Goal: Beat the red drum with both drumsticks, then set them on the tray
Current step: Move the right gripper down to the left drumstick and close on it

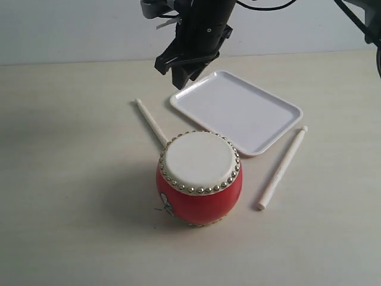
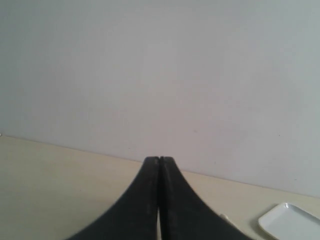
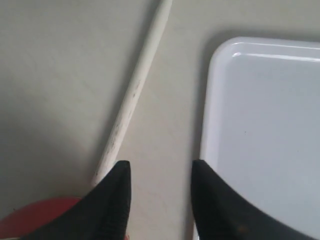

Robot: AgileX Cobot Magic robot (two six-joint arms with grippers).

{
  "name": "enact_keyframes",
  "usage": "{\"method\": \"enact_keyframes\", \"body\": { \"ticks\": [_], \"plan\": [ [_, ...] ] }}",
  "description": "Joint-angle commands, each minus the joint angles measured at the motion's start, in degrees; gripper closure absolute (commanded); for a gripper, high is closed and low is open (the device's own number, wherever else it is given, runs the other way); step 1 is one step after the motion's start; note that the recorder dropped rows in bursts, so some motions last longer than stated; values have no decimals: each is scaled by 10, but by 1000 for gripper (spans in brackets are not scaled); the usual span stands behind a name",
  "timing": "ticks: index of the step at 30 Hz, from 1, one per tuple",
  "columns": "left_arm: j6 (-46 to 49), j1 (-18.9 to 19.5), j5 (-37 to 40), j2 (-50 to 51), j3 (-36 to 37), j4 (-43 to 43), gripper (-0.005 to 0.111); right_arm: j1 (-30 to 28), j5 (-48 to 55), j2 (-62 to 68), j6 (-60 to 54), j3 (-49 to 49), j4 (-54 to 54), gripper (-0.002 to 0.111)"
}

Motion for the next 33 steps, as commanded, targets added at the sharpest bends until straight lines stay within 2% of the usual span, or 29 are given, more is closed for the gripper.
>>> {"method": "enact_keyframes", "body": {
  "ticks": [1,7,13,19,30,33],
  "plan": [
    [-2,2,-3,-3,1,-3,107,0,0,3,-6,-7,0,66],
    [-2,2,-3,-3,1,-3,107,0,0,35,-17,-7,28,65],
    [-2,2,-3,-3,1,-3,107,20,0,60,-33,-7,29,55],
    [-2,2,-3,-3,1,-3,107,40,0,77,-33,-7,-11,55],
    [-2,2,-3,-3,1,-3,107,40,-17,86,-21,-7,0,55],
    [-2,2,-3,-3,1,-3,107,40,-9,102,-9,-35,1,55]
  ]
}}
